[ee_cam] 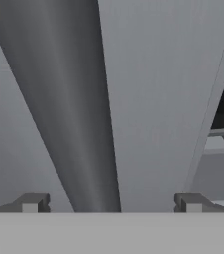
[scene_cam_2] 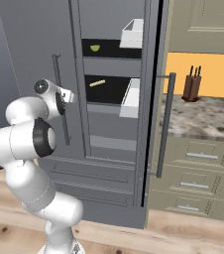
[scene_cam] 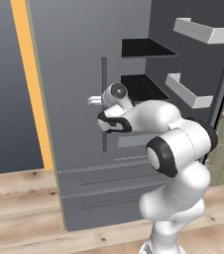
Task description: Take the lemon wedge from the fridge and place it on the plate with fish on the dining counter.
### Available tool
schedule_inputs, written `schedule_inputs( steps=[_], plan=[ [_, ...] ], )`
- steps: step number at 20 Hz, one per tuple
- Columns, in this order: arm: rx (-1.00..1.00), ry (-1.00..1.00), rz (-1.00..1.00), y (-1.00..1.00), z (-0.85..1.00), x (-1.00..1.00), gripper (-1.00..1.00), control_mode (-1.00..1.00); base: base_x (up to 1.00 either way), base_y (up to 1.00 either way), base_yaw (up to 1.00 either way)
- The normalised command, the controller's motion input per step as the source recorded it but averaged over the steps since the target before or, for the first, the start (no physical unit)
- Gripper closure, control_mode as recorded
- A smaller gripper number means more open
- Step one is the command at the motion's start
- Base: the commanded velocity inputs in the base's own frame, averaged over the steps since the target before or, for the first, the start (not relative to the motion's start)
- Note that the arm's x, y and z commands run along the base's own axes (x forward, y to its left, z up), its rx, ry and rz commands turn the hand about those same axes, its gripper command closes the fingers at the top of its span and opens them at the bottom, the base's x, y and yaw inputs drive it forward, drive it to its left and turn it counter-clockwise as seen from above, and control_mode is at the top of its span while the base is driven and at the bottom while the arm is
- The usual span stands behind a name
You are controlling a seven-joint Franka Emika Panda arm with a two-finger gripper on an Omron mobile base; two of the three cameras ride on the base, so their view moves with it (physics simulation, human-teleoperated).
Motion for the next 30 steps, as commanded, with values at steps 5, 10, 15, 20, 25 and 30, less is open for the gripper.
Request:
schedule_inputs(
  steps=[5, 10, 15, 20, 25, 30],
  plan=[
    [-0.03, 0.0, 0.0, 0.03, -0.14, 0.51, -1.0, -1.0, 0.0, 0.0, 0.0],
    [0.0, 0.0, 0.0, 0.0, 0.0, 0.06, 1.0, -1.0, 0.0, 0.0, 0.0],
    [0.0, 0.0, -0.01, 0.26, 0.0, -0.02, 1.0, -1.0, 0.0, 0.0, 0.0],
    [-0.04, 0.02, -0.01, 0.97, 0.24, -0.26, 1.0, -1.0, 0.0, 0.0, 0.0],
    [-0.17, 0.04, -0.01, 1.0, 0.5, -0.55, 1.0, -1.0, 0.0, 0.0, 0.0],
    [-0.23, 0.0, -0.06, 1.0, 0.49, -0.85, 1.0, -1.0, 0.0, 0.0, 0.0]
  ],
)
